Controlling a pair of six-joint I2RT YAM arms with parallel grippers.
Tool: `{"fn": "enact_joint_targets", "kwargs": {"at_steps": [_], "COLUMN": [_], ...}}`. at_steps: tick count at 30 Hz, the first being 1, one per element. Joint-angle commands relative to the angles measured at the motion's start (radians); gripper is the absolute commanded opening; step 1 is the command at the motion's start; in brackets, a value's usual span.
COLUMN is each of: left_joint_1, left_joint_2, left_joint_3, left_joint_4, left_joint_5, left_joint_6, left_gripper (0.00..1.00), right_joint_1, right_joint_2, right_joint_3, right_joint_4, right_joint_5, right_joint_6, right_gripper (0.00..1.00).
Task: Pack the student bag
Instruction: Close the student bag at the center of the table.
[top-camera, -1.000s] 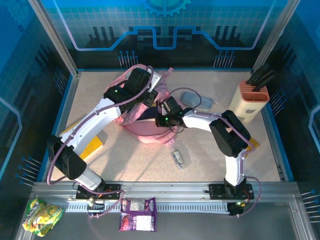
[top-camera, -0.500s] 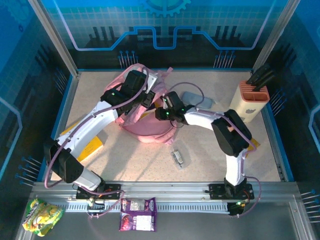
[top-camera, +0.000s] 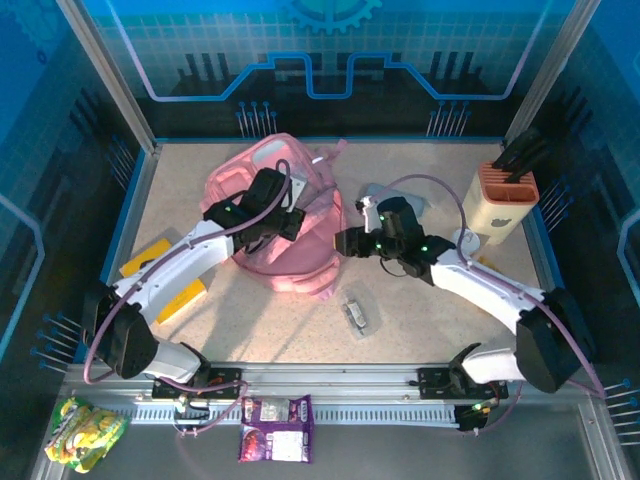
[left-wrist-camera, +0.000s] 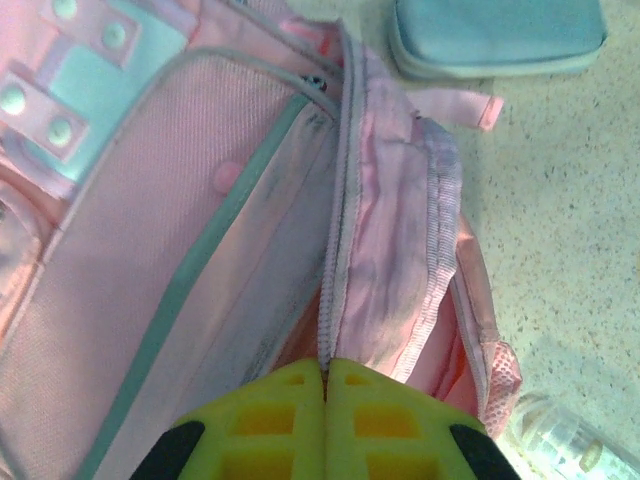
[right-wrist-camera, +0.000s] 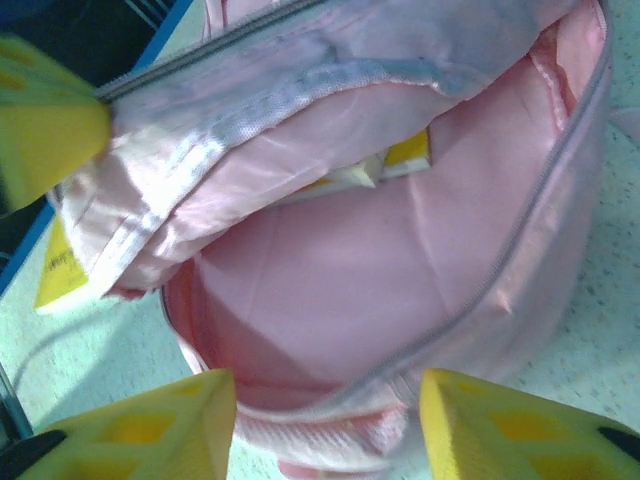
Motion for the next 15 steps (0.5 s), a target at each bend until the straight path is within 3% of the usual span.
{"fn": "enact_joint_targets", "kwargs": {"at_steps": [1,7,9,15], "left_joint_1": [0.007,0.007,0.007,0.023], "left_joint_2": [0.001,-0.016,-0.062,-0.259], "left_joint_3": [-0.032,-0.132,-0.184,-0.302], "left_joint_4": [0.041,0.125,0.146,0.073], "left_joint_5": [0.031,0.155,0.131,-0.039], "left_joint_6": [-0.093,-0.245,-0.299,-0.428], "left_gripper": [0.05,0.38,0.5,0.72], "right_joint_1": [-0.013,0.008,0.025,0.096], "right_joint_2": [-0.042,-0.078,-0.076,-0.062], "right_joint_3": [-0.038,-0.045,-0.046,-0.037], "right_joint_4": [-0.087,-0.111,-0.102,-0.104], "right_joint_5": [-0.033,-0.105,-0.118,-0.092], "right_joint_6": [-0.043,-0.047,-0.05,-0.041], "right_gripper": [0.56,0.61,0.63,0.8]}}
